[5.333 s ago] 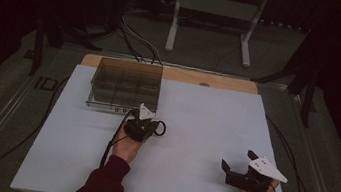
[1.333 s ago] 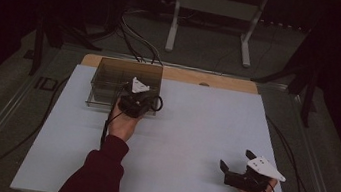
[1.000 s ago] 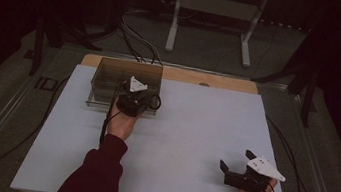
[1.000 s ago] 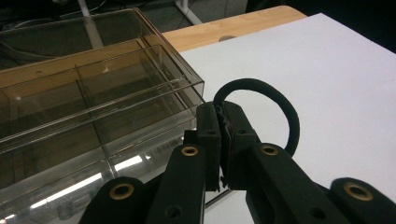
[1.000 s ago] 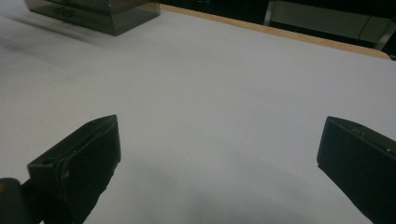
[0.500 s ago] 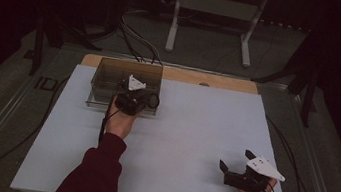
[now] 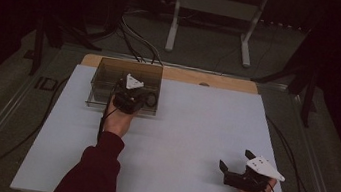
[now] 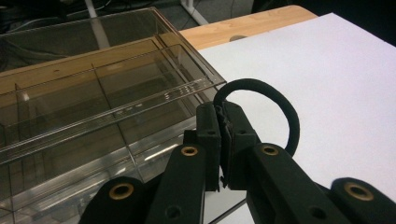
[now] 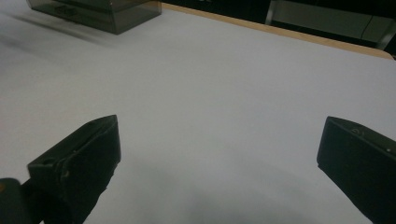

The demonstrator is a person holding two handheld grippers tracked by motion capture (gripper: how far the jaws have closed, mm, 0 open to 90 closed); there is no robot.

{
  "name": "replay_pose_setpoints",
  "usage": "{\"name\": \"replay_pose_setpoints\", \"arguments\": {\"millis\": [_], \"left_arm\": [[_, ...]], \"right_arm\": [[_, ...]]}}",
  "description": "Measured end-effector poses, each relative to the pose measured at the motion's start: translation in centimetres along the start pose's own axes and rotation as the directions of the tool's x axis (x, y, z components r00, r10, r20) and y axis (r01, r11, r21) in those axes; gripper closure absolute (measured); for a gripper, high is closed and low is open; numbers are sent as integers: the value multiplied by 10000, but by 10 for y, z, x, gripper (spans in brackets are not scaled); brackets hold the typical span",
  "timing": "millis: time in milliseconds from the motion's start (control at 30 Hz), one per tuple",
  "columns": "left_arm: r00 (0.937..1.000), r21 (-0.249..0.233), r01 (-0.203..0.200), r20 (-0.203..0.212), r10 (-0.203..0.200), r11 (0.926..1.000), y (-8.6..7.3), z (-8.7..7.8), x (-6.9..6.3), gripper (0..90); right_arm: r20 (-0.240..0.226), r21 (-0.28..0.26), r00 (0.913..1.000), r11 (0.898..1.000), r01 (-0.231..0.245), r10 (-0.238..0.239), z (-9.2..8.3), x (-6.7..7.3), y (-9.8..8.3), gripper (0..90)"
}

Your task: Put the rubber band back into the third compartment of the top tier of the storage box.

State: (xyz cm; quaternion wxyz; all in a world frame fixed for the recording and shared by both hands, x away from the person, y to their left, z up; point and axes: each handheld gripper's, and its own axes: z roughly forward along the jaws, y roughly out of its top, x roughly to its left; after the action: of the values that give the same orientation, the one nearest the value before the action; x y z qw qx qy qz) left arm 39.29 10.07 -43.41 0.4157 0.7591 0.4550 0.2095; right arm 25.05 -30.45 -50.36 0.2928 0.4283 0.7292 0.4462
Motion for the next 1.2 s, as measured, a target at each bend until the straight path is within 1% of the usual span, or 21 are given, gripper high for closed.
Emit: {"name": "replay_pose_setpoints", "arguments": {"millis": [300, 467, 900, 1200], "left_arm": [[9999, 88, -32, -109, 33, 10000, -2, 3, 3, 881], [9997, 197, -114, -192, 118, 9997, -3, 4, 5, 881], [9994, 464, -128, -303, 143, 9988, -7, 7, 6, 878], [9990, 737, 66, -438, -34, 9973, -14, 11, 11, 878]], "right_arm": [[-2, 3, 10000, 10000, 4, -4, 0, 0, 0, 1], [-10, 8, 10000, 10000, 0, 0, 0, 0, 0, 1], [-12, 45, 10000, 10000, 1, -1, 0, 1, 0, 1], [-20, 85, 10000, 10000, 14, -14, 0, 1, 0, 1]]}}
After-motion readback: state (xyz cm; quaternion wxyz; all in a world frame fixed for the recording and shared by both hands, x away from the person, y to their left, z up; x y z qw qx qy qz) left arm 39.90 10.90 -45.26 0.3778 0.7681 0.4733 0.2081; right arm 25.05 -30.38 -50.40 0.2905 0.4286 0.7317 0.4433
